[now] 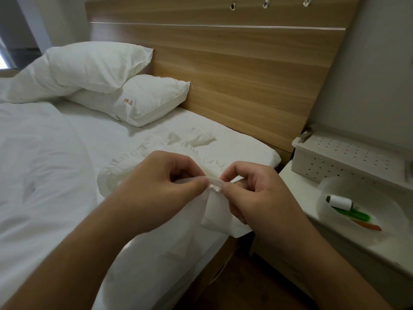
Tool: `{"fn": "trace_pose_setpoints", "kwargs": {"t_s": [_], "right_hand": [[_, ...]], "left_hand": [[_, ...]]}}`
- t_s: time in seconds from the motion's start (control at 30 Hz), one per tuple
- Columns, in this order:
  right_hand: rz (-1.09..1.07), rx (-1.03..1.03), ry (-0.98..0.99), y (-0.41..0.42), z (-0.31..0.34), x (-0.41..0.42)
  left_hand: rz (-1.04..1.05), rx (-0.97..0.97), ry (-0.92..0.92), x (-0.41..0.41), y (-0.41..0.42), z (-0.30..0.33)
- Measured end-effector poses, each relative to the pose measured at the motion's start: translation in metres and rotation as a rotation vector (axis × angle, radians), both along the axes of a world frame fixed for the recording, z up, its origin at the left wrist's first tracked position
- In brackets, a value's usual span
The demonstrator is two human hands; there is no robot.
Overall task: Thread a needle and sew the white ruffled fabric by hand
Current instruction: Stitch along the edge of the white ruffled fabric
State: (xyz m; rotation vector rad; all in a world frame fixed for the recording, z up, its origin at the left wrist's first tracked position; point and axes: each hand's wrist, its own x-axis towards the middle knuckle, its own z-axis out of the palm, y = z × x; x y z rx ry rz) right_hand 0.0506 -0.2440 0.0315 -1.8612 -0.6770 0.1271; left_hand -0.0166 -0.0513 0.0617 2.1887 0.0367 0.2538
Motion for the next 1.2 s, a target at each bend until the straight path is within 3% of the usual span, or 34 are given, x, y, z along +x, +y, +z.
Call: {"fn": "trace_pose_setpoints", "kwargs": {"t_s": [0.5, 1.2], "right_hand": [[-0.094, -0.073, -0.114, 0.003, -0.004, -0.005], [0.146, 0.232, 0.301, -0.004, -0.001, 0.01]], "left_hand": [[-0.006, 0.081, -0.004, 0.001, 0.0, -0.002], [0.003, 0.007, 0.048, 0.001, 0.003, 0.0]]}}
